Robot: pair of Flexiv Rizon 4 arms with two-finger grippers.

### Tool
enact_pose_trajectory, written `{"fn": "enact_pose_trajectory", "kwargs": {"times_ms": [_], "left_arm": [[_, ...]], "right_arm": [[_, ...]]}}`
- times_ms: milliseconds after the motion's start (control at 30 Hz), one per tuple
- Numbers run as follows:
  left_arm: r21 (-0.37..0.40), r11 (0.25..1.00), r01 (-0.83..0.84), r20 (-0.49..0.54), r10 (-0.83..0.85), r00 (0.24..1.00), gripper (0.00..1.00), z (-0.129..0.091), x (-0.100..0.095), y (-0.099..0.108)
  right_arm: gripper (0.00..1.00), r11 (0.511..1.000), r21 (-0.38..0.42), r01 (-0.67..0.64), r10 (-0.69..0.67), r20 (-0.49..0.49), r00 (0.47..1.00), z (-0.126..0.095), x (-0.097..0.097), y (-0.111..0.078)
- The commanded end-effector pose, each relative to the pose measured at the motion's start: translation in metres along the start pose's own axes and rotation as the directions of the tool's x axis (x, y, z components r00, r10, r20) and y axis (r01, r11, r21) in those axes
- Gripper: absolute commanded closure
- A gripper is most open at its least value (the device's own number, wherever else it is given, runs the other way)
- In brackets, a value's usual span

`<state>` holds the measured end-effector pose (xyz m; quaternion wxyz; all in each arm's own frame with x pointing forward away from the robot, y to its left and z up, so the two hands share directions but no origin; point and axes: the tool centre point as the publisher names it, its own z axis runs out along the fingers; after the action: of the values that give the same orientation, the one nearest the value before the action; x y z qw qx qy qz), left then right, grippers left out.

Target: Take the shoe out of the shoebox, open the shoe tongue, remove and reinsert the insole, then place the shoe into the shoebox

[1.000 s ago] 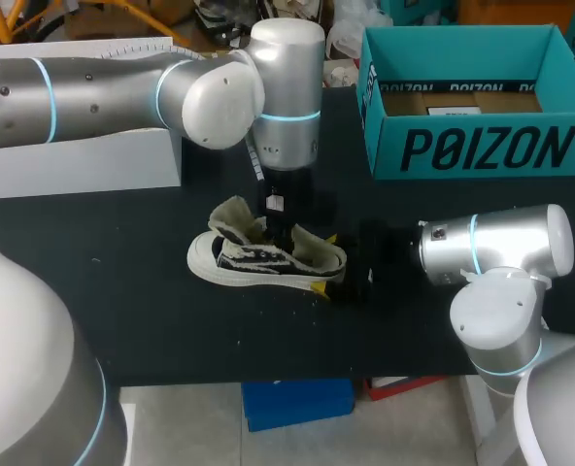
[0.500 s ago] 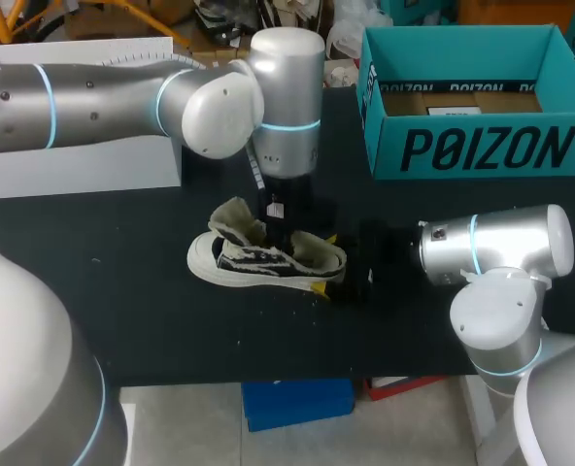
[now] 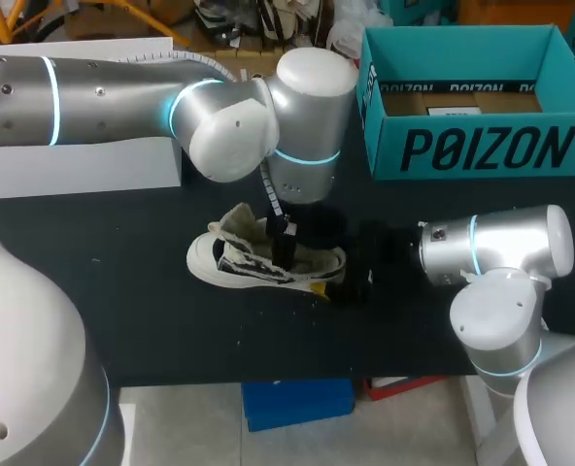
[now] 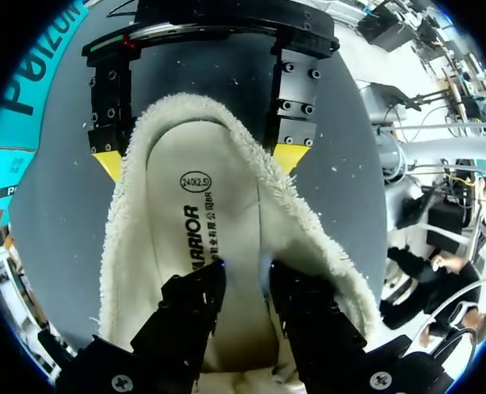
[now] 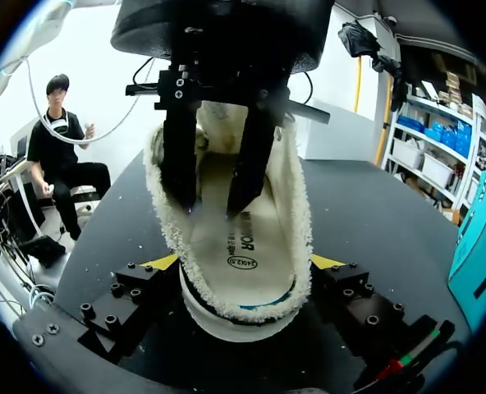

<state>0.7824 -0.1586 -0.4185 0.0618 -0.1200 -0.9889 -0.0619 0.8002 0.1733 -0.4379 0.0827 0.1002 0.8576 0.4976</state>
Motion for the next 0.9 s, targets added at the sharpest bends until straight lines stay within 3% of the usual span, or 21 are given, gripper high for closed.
{"fn": "enact_pose_trajectory", "kwargs": {"times_ms": [33,500,900], "left_arm": [[-0.016,0.999,0.041,0.067,-0.04,0.997,0.69,0.031,0.006,0.002],[-0.074,0.99,0.117,0.293,-0.091,0.952,0.69,0.04,0.008,0.023],[0.016,0.999,0.039,0.445,-0.042,0.895,0.73,0.054,-0.016,0.035]], "right_arm": [[1.0,1.0,0.001,-0.003,0.003,0.002,1.0,0.001,-0.001,-0.002],[1.0,1.0,0.001,-0.003,0.003,0.002,1.0,0.001,-0.001,-0.002],[1.0,1.0,0.001,-0.003,0.003,0.002,1.0,0.001,-0.001,-0.002]]}}
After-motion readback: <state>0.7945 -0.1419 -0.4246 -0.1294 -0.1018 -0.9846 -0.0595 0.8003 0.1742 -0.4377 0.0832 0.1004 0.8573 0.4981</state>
